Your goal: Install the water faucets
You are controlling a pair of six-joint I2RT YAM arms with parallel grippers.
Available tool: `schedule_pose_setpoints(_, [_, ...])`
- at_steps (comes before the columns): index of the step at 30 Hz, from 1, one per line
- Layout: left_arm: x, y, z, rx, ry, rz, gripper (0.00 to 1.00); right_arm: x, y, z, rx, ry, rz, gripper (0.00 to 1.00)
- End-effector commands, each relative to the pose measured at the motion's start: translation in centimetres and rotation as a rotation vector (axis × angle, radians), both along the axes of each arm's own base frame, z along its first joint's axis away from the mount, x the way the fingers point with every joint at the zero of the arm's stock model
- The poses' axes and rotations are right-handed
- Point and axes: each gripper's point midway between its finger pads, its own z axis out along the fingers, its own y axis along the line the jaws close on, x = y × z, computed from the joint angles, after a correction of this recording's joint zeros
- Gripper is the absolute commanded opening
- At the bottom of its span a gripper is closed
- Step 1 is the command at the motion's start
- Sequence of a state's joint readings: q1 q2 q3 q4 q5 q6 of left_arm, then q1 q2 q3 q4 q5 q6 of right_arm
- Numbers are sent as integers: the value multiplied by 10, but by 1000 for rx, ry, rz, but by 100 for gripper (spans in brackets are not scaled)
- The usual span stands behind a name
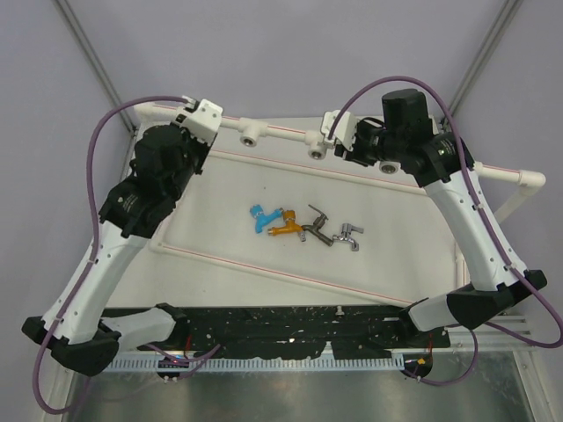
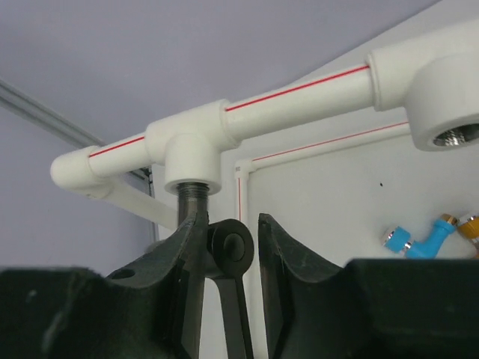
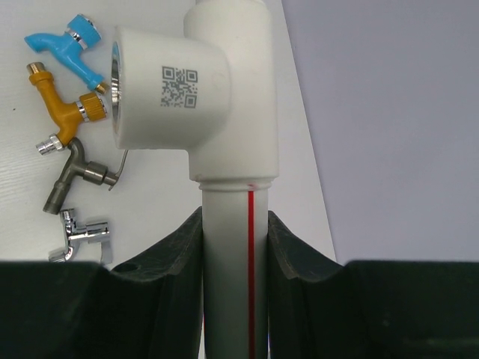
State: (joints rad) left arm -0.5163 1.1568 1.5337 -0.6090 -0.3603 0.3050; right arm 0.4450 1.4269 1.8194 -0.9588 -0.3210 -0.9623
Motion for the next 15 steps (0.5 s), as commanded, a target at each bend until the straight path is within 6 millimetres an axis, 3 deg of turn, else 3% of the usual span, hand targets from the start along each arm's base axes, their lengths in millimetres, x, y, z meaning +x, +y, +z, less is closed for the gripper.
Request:
schedule_pose_setpoints(1, [-1,-40,-97,147,266,-114,37,-9,34,-11,73,76,116,5])
schedule_pose_setpoints(6, [0,-39,-132,143,336,-72,50,-9,34,-12,72,79,116,5])
schedule_pose_setpoints(8, [-1,-40,-129,125,337,-67,55,-8,34,-13,71,82,115,5])
schedule_pose_setpoints(11, [-7,-47,-103,41,300,-101,64,-8,34,-13,72,81,115,5])
schedule_pose_setpoints(15, [-27,-66,-39,-149,210,-229,79,-8,35,-13,71,82,115,5])
